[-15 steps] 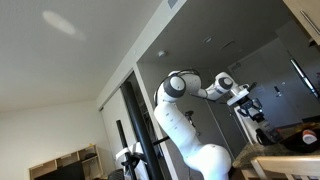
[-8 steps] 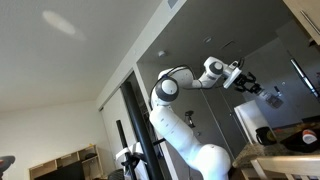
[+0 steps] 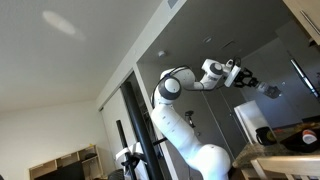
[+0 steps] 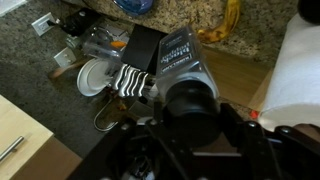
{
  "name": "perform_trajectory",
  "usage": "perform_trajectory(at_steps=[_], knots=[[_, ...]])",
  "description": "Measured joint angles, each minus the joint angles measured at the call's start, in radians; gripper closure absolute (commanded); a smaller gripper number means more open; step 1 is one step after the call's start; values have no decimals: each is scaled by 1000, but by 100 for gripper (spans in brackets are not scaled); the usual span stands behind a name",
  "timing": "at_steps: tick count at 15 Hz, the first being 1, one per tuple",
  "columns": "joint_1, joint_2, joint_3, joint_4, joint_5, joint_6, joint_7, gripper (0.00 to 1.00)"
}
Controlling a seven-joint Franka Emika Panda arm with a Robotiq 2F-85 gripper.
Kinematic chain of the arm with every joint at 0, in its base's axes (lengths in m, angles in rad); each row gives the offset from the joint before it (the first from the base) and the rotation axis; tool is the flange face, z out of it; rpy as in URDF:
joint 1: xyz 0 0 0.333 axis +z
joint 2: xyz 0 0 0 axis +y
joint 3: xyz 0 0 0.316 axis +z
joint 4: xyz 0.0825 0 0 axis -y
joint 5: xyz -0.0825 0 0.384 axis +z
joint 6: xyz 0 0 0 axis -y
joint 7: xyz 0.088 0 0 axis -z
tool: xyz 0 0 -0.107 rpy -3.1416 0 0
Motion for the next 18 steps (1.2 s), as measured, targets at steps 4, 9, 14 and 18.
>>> perform_trajectory(at_steps=[4,9,14,18], knots=[[29,-3,4,-97,38,0,-14,67],[24,193,-65,37,143,-10,-70,67],[-23,383,-75,278,139,-28,-65,67],[-40,493,-79,372,154,-28,-64,67]])
